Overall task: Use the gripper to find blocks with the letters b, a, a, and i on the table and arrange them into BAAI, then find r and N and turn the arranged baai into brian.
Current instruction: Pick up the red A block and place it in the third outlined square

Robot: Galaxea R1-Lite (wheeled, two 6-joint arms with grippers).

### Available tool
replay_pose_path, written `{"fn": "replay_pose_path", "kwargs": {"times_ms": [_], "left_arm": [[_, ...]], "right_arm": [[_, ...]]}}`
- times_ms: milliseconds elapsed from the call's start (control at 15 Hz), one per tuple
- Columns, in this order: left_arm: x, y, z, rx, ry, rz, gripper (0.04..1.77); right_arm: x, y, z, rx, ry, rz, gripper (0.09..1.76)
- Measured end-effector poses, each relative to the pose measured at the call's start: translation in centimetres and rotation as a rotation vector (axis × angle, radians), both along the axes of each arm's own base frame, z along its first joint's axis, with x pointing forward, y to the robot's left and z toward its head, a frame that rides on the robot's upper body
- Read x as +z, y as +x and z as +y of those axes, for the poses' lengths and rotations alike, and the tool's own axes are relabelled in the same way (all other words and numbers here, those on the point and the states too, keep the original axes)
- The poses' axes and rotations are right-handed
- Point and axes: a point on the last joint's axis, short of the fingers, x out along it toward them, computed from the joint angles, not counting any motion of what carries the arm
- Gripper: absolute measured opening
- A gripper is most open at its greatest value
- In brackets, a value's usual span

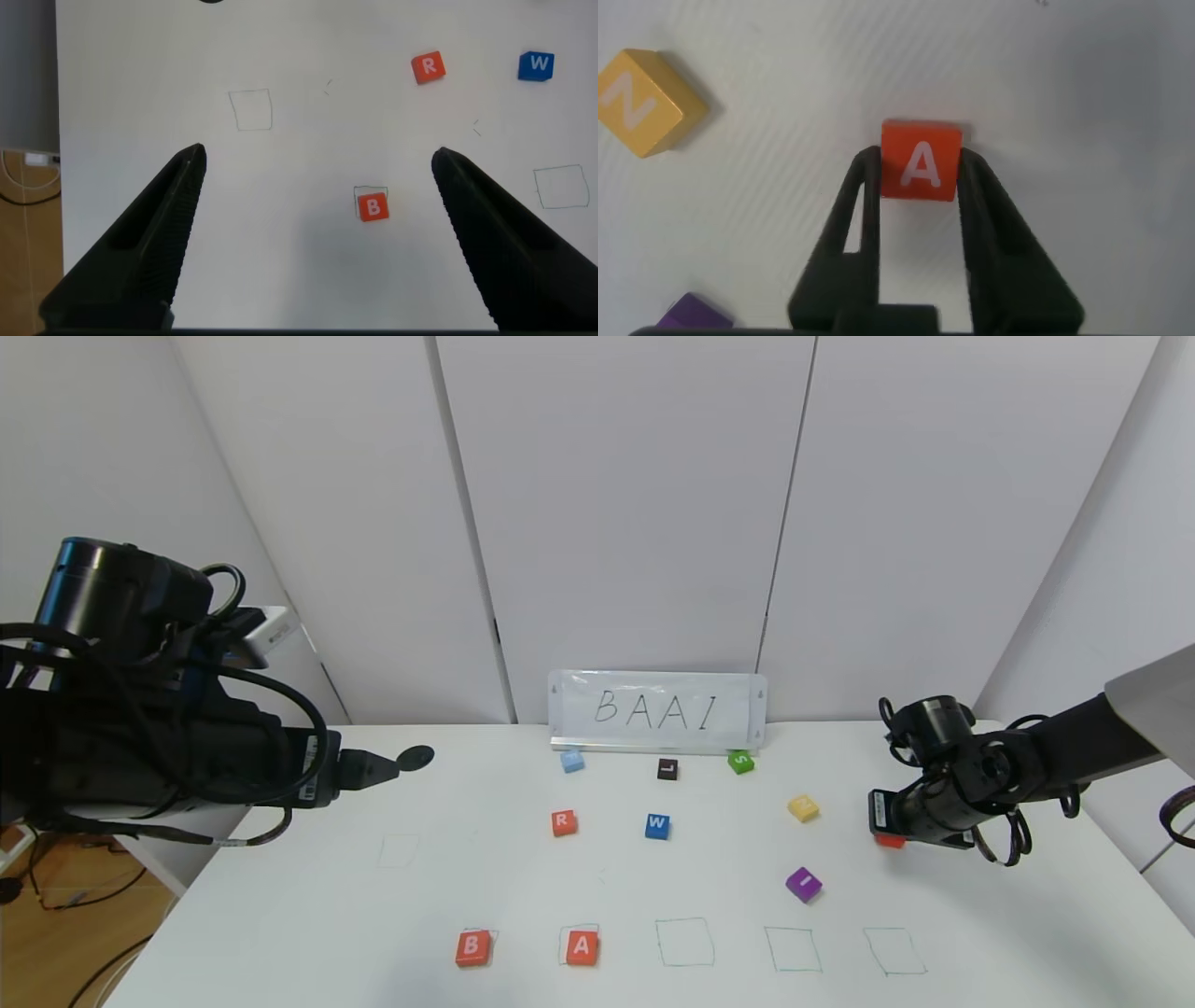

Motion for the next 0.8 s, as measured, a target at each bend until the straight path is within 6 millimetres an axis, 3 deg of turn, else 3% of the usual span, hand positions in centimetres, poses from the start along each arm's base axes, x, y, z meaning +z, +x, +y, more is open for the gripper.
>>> {"fn": "replay_pose_path", "kwargs": {"times_ms": [467, 800], "left_arm": [[0.0, 0.0, 0.0, 0.001, 0.001, -0.002, 1.72], [0.0, 0.0, 0.0, 0.001, 0.001, -0.002, 1.72]], "right_arm": [[0.1, -0.2, 0.0, 0.001, -0.003, 0.001, 0.53], [1.4, -1.3, 0.8, 0.018, -0.002, -0.008, 0.53]]}}
